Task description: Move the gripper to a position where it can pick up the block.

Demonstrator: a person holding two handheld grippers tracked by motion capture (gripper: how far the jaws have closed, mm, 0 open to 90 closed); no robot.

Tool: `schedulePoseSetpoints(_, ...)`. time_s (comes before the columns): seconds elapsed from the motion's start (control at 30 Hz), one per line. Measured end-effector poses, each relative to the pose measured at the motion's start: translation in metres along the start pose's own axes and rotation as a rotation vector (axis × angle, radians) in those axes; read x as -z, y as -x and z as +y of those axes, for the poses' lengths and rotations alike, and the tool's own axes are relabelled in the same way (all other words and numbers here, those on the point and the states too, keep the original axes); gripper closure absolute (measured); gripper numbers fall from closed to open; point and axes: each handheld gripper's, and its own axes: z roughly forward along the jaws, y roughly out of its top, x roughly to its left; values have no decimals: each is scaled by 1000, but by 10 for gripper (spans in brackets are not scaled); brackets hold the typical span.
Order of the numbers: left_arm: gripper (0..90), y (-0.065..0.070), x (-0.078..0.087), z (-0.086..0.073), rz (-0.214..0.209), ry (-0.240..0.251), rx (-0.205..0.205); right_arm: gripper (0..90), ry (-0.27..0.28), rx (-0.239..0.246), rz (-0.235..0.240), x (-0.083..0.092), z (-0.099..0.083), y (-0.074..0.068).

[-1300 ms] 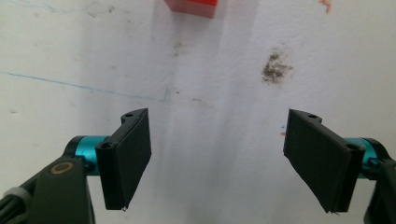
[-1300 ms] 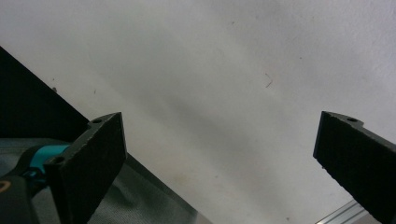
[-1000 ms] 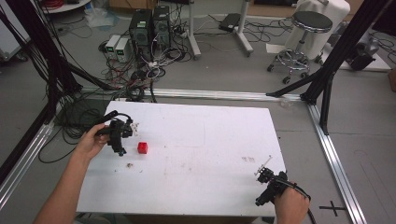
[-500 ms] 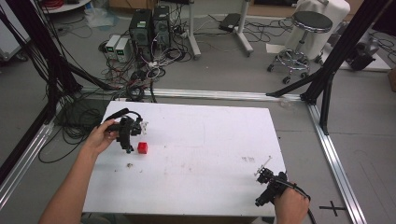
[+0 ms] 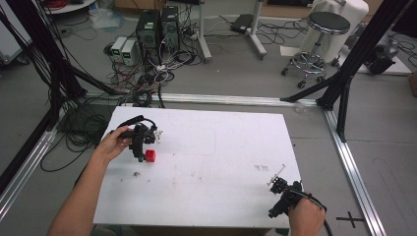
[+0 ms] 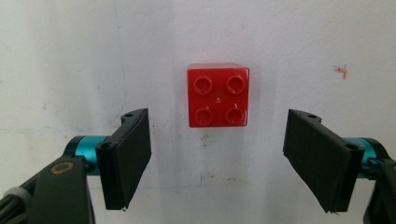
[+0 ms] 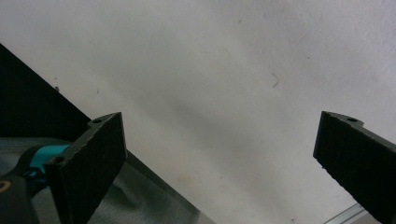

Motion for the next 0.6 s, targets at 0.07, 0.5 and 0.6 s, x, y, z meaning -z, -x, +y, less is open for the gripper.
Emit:
schedulePoseSetpoints(0.07,237,0,-2,2,-2,1,-6,18,0,1,3,0,0,0)
schedulePoseSetpoints(0.5,237,1,-16,11,-12,-10,-27,18,-1,2,5,-1,0,0)
schedulePoseSetpoints(0.6,237,1,-19,13,-11,-15,-35,18,-1,4,6,0,0,0)
